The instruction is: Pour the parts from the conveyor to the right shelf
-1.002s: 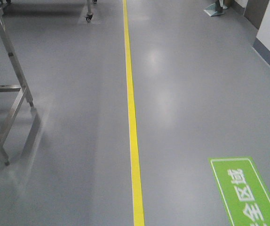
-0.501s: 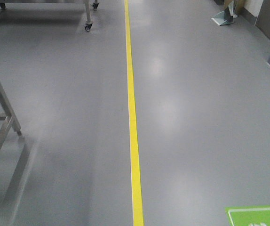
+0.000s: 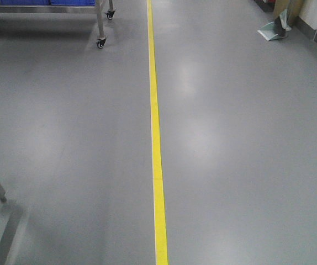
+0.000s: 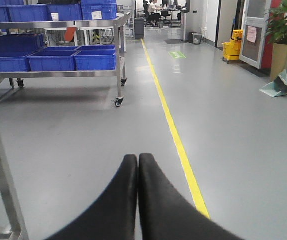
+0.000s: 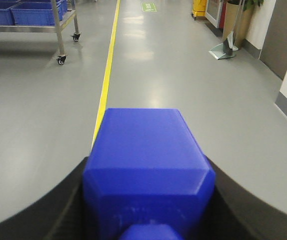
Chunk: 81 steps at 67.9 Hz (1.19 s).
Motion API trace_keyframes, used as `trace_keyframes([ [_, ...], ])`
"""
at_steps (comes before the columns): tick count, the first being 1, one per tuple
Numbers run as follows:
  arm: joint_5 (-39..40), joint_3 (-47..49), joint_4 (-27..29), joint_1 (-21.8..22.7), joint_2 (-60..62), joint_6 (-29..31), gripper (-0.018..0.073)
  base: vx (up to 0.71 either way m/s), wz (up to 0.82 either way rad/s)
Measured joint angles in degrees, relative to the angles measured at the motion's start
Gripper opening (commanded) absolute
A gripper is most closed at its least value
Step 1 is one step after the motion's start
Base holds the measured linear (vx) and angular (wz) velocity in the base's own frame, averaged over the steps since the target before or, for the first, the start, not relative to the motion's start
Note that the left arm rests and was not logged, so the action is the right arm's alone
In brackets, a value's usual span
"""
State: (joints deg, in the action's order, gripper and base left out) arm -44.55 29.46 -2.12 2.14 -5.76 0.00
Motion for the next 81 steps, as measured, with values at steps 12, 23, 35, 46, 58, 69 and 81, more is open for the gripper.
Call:
trace_keyframes([
  [12,0.0,0.0,0.0,0.0,0.0,0.0,-0.0006,0.68,0.04],
  [23,0.0,0.0,0.0,0.0,0.0,0.0,-0.0006,0.68,0.06],
  [35,0.0,0.0,0.0,0.0,0.0,0.0,-0.0006,0.68,0.03],
  [46,0.0,0.0,0.0,0.0,0.0,0.0,-0.0006,0.68,-0.01],
  [58,0.0,0.0,0.0,0.0,0.0,0.0,-0.0006,0.67,-0.05],
  [69,0.0,0.0,0.0,0.0,0.0,0.0,-0.0006,0.65,-0.02],
  [81,-0.1,0.0,0.0,0.0,0.0,0.0,-0.0006,0.63,0.08],
])
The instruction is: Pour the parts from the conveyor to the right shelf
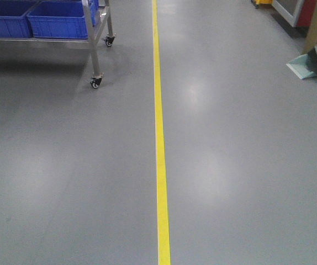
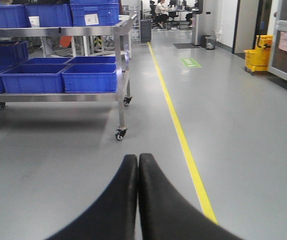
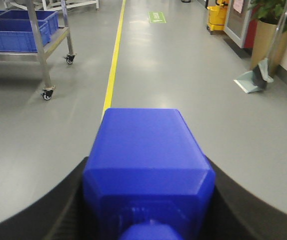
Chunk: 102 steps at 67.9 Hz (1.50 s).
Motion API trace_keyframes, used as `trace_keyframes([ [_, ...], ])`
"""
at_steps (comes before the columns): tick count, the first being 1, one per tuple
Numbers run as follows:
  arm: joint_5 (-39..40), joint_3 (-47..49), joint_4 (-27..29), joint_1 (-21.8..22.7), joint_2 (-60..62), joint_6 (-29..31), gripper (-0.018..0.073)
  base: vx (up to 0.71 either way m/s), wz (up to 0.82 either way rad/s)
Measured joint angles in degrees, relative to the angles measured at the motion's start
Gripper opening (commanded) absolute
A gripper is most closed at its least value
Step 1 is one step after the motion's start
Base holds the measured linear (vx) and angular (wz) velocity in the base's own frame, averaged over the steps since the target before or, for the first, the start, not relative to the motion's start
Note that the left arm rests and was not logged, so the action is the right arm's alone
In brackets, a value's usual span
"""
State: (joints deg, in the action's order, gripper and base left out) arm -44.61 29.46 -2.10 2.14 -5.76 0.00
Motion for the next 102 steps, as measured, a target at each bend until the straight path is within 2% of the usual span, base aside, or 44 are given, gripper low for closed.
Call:
trace_keyframes([
  [102,0.0,0.0,-0.1,0.0,0.0,0.0,-0.0006,0.60,0.47],
])
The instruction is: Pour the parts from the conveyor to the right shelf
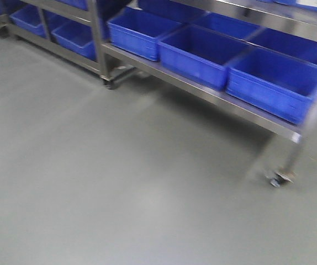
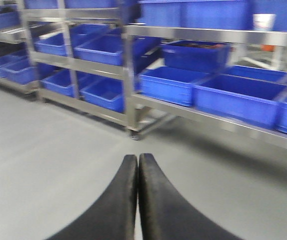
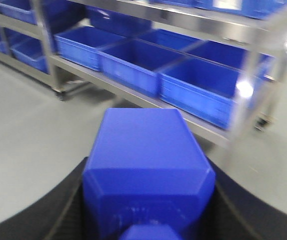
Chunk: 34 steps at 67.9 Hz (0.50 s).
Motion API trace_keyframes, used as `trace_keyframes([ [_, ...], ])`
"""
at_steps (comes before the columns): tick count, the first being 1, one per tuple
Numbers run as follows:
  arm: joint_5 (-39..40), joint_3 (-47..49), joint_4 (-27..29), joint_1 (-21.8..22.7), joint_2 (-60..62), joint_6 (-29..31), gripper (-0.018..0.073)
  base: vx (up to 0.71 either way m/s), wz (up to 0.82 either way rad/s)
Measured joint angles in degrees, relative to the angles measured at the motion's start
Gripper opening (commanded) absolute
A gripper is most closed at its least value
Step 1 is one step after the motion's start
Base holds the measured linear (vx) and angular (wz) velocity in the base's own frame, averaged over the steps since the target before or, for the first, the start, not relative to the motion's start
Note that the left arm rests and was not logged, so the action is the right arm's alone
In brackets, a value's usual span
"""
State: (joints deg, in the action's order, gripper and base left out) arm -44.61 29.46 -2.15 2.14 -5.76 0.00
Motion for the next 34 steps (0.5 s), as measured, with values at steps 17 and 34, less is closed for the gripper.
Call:
trace_keyframes([
  [17,0.0,0.0,-0.1,0.0,0.0,0.0,-0.0006,0.64,0.63],
  [34,0.0,0.0,-0.2,0.0,0.0,0.0,-0.0006,0.68,0.61],
])
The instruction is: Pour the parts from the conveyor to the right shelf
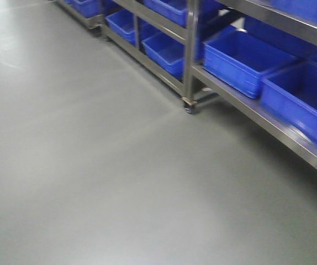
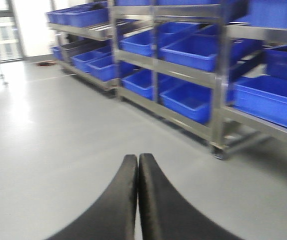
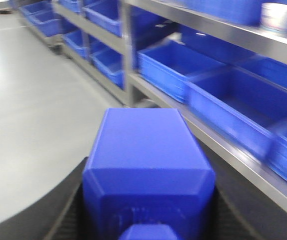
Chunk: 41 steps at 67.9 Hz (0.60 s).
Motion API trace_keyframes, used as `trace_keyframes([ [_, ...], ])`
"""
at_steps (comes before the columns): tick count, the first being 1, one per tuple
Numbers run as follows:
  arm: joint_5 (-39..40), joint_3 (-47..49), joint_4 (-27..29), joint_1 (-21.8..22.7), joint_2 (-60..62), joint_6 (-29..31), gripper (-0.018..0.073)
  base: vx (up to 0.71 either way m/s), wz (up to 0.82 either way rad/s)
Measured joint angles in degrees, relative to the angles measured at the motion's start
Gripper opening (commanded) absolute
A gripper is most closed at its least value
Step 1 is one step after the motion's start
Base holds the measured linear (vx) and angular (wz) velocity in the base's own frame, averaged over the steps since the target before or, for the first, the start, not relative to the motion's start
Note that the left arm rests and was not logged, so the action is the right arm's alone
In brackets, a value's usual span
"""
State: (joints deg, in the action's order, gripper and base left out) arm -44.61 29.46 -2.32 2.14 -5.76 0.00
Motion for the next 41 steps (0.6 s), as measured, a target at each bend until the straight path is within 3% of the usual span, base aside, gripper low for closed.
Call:
trace_keyframes([
  [41,0.0,0.0,0.0,0.0,0.0,0.0,-0.0006,0.70,0.40],
])
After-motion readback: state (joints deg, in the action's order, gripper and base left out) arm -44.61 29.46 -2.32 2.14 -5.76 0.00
